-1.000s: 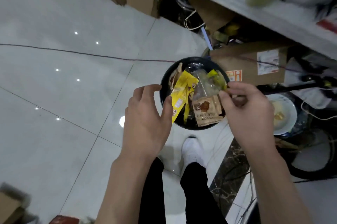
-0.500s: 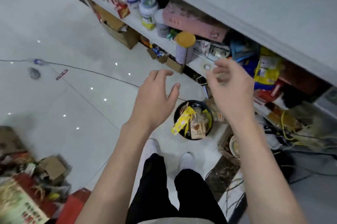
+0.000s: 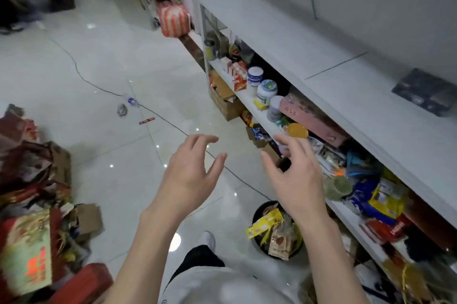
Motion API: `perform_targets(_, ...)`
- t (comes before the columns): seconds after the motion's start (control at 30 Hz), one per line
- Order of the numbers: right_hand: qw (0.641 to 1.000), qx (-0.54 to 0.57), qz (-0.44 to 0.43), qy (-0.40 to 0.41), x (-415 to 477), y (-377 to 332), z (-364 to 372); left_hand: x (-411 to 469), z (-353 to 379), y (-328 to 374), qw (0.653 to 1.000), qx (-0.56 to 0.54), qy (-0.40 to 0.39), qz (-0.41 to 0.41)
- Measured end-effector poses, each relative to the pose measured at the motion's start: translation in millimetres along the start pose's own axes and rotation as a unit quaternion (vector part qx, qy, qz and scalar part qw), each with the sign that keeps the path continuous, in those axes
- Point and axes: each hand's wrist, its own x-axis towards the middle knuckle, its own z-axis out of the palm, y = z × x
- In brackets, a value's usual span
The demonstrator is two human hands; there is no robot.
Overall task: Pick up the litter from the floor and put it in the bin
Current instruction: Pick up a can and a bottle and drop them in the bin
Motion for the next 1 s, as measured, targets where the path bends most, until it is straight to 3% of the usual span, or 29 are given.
perform_targets(0.53,0.980,-0.035,-0.112,-0.160,112,-109,202,61,-113,-203,0.977,0.002,0.085,-0.196)
perform_targets(1.0,0.964,-0.065,-0.123,-0.226,234,-193,368,169,-193,-343,0.958,-0.010,0.092,-0.273)
